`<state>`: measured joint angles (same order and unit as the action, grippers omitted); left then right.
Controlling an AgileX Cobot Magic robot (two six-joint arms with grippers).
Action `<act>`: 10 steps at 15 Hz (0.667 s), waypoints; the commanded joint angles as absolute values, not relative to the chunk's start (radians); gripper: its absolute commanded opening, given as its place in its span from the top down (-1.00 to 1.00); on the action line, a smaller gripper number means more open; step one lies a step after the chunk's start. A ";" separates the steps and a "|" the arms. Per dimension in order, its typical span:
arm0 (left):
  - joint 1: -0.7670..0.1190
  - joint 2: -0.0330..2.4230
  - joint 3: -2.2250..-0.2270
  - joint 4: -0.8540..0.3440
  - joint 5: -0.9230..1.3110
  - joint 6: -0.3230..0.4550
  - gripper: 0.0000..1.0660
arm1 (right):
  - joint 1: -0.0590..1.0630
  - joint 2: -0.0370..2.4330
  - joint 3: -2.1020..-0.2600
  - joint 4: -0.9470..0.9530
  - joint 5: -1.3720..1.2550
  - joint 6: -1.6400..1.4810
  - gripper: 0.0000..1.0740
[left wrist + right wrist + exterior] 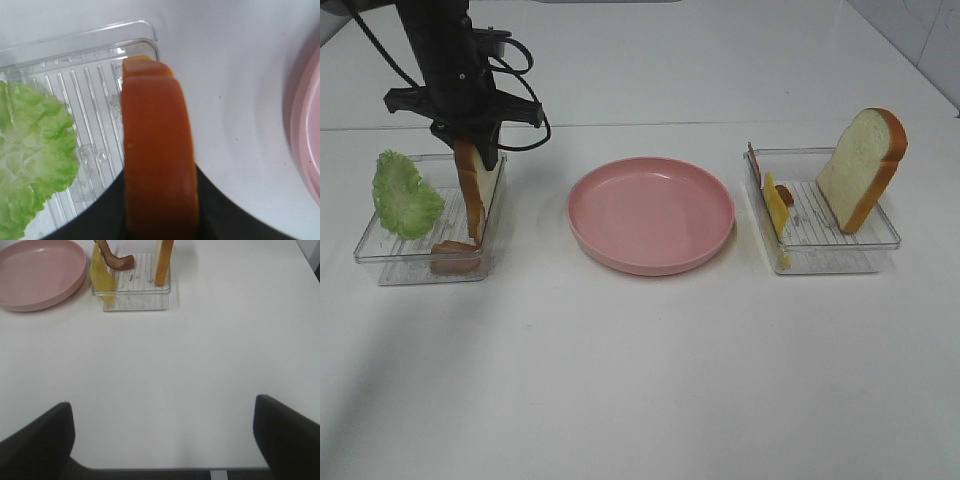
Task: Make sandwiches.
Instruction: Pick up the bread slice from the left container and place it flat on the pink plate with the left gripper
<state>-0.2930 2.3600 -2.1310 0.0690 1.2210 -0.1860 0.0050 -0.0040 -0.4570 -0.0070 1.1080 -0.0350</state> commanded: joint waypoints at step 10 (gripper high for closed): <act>-0.311 2.103 -2.132 -0.456 1.169 -0.083 0.93 | 0.001 -0.033 -0.454 -0.007 1.104 -0.041 -0.76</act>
<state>-0.3150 2.1310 -2.1320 -0.4960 1.1420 -0.0780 0.0050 -0.0040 -0.4570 -0.0070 1.1080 -0.0350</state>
